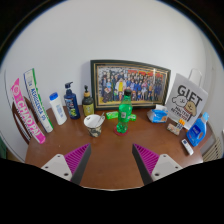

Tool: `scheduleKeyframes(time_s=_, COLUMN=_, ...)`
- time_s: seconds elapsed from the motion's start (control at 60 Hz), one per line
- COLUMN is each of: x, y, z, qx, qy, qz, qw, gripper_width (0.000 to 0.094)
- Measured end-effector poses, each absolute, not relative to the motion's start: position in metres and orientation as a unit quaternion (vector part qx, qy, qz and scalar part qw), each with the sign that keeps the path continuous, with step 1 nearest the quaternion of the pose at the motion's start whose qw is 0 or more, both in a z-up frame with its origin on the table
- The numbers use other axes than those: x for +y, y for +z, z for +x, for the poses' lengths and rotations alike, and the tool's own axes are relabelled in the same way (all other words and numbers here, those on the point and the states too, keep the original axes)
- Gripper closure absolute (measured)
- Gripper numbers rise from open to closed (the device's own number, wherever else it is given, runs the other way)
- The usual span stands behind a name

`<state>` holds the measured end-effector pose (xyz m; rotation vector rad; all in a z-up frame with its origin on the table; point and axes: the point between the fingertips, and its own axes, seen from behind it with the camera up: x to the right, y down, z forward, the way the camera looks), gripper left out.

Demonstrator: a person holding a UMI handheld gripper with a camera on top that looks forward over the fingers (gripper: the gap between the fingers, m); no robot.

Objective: Pour water

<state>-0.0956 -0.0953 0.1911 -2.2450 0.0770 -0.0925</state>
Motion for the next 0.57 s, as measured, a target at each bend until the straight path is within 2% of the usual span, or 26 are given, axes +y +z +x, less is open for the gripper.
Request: scheduleKeyframes(time_s=0.567, x=-0.112, y=0.212, z=-0.105, qx=0.024, qy=-0.073, qz=-0.891, qw=0.447, gripper_width=0.008)
